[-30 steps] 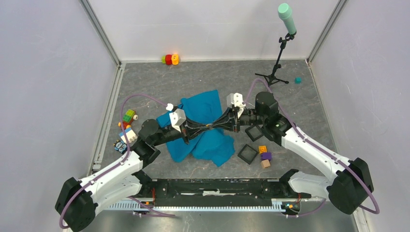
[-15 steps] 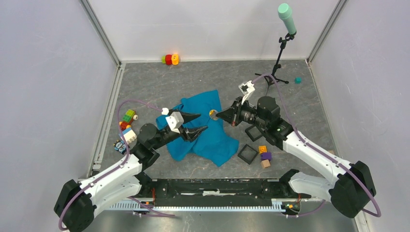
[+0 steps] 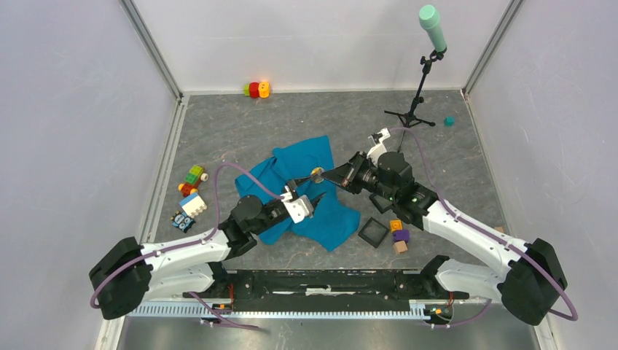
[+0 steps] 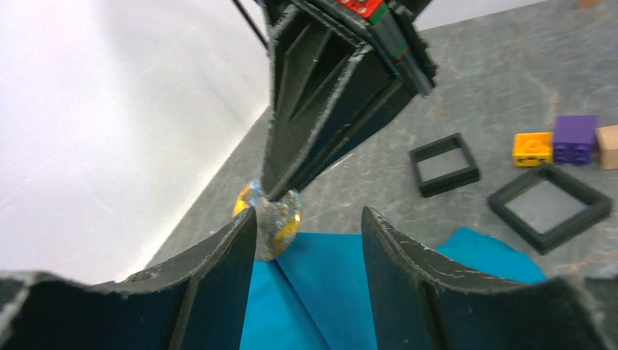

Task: Remove the brooch from the garment

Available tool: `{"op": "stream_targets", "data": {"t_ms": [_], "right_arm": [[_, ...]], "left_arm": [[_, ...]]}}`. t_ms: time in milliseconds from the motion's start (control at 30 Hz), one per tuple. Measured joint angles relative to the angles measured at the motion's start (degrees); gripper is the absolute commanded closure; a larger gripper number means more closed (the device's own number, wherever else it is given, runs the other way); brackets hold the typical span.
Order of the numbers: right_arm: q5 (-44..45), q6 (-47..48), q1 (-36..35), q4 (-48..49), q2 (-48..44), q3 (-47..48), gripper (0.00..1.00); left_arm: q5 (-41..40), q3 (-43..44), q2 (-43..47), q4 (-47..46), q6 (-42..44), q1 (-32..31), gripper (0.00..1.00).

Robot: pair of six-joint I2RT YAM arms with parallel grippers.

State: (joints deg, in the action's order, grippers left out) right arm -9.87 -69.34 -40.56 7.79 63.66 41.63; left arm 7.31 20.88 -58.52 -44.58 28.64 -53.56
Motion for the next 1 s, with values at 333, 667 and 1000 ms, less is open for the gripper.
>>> {"op": "stream_targets", "data": {"t_ms": [333, 667, 1000], "right_arm": [[0.96, -3.54, -0.98, 0.22, 0.22, 0.28, 1.0], [0.94, -6.19, -1.07, -0.22, 0.11, 0.31, 0.59], [6.71, 0.87, -1.07, -3.34, -4.39, 0.57, 0.5]], "left_arm": [[-6.8, -0.11, -2.08, -5.22, 7.02, -1.25, 0.71], [-7.96, -0.11, -2.32, -4.37, 12.48, -2.36, 0.98], [-16.13, -0.5, -3.89, -7.69, 4.72, -2.08, 0.98]]}}
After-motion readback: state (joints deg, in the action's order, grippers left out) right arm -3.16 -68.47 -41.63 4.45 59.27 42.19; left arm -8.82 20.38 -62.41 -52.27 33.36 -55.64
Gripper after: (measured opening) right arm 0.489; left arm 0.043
